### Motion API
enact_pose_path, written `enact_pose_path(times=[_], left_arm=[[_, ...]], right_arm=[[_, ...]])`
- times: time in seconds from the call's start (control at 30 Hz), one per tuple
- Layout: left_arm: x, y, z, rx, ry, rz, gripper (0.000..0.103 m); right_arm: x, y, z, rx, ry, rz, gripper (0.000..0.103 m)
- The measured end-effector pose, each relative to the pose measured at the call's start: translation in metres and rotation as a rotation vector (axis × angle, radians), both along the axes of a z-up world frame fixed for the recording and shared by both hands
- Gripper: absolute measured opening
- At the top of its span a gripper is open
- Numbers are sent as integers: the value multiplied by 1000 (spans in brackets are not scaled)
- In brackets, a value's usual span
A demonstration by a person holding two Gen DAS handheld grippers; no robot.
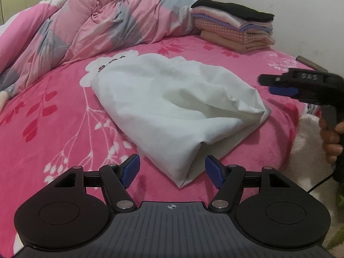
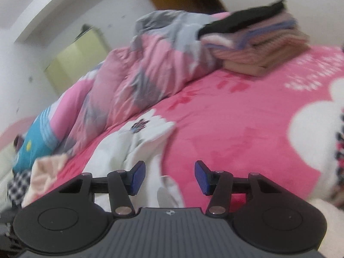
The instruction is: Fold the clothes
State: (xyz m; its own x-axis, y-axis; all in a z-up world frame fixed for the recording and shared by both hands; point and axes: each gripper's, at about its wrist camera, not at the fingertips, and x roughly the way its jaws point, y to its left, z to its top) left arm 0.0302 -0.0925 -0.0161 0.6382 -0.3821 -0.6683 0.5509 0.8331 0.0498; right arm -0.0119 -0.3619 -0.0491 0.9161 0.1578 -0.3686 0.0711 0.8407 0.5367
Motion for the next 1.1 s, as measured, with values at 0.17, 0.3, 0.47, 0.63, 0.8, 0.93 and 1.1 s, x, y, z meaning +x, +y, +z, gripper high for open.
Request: enact_pose_path(times=[0.17,0.3,0.47,0.63,0.8,0.93,1.1], left_arm=[[-8,-3,1,27,-55,-8,67],[-15,-7,-1,52,-102,-14,67],[-22,-9,-1,58,-146,-9,67],[-25,-11,-1,71,-181,2,65],[-25,-12,-2,67,-192,5,64],[-26,-14,-1,76,-198,0,64],[-29,-16,-1,92,-219,-9,64]], right_arm=[[-16,-23,4,109,-11,-18,54],[-18,-24,3,230,17,58,54],[-17,6,7,99,39,128,51],[-15,35,11,-33,62,198,50],[-10,71,20,-259,41,265,58],[5,80,18,-251,60,300,58],[17,67,10,-191,65,229,25]])
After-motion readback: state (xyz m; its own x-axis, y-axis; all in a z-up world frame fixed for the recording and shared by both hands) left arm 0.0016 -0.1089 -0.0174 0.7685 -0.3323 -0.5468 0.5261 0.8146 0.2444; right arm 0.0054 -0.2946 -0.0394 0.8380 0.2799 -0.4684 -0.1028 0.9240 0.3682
